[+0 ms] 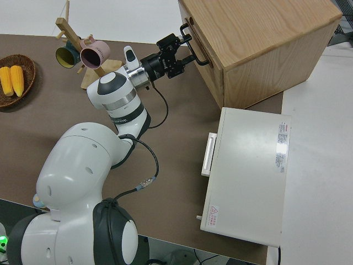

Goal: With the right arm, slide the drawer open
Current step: 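Close the right gripper on the black drawer handle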

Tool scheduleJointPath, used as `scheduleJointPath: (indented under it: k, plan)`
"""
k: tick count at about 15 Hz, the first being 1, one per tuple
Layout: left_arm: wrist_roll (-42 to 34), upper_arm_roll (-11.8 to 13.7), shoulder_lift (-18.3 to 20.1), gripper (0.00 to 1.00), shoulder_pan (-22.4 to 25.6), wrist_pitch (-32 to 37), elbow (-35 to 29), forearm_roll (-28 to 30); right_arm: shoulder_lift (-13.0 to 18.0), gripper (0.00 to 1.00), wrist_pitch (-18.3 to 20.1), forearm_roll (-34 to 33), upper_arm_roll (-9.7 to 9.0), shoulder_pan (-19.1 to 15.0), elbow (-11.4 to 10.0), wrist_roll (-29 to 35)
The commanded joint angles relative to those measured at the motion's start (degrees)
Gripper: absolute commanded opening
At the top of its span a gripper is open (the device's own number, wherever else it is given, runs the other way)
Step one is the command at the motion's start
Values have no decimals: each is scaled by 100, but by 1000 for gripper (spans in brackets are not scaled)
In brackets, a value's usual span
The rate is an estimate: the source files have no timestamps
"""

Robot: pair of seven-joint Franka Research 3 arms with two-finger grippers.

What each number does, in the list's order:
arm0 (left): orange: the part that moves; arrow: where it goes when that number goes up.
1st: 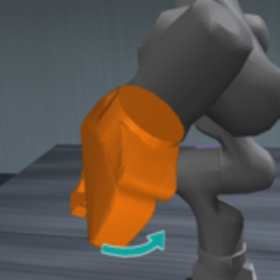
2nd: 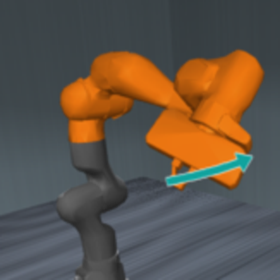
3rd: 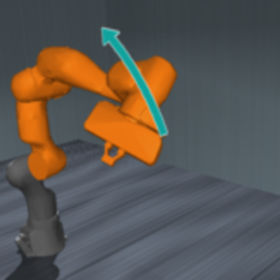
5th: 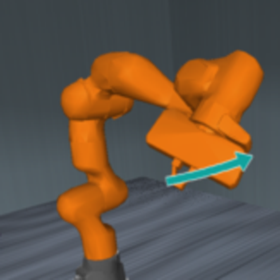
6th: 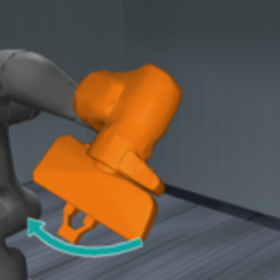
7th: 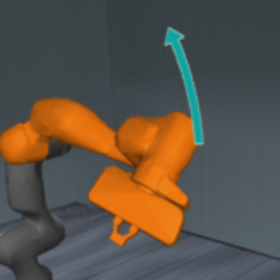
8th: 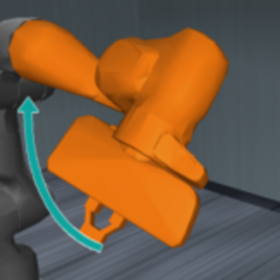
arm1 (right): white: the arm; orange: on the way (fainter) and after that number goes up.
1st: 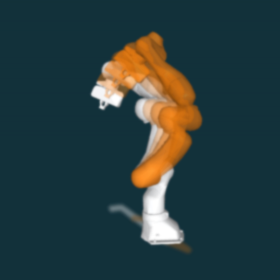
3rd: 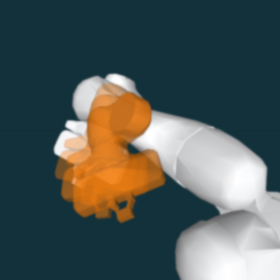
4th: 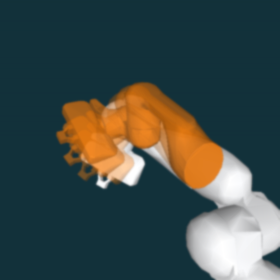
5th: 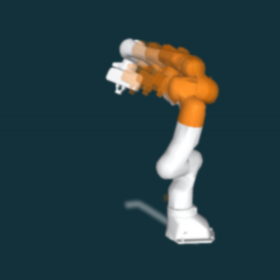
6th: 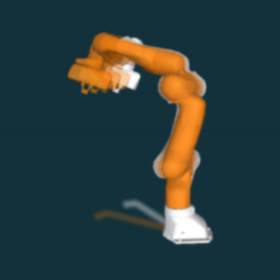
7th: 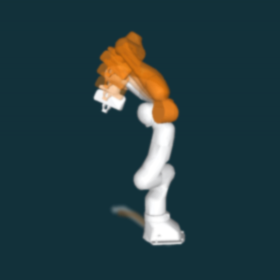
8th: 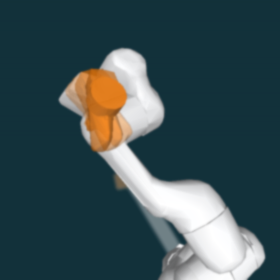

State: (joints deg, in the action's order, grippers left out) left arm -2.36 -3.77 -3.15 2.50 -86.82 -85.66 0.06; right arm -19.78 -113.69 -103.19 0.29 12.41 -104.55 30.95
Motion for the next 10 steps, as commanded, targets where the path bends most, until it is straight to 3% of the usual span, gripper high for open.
scheduleJointPath:
  k: [1, 3, 4, 6, 9, 10]
  plan:
    - [60, -1, 16, 993, -30, 104, 49, -102, -175, 808, -179, -193, 86, 25, 312, 60]
    - [60, -1, 25, 993, -39, 104, 58, -102, -210, 518, -180, -193, 86, 34, 365, 60]
    - [60, -1, 25, 993, -39, 104, 58, -102, -228, 436, -180, -175, 86, 51, 435, 69]
    - [60, -1, 16, 993, -30, 104, 49, -102, -272, 362, -171, -175, 138, 113, 470, 69]
    - [60, -1, 25, 993, -39, 104, 49, -102, -281, 16, -162, -166, 191, 209, 488, 51]
    - [60, -1, 25, 993, -30, 104, 58, -102, -281, 1, -153, -166, 200, 218, 488, 51]
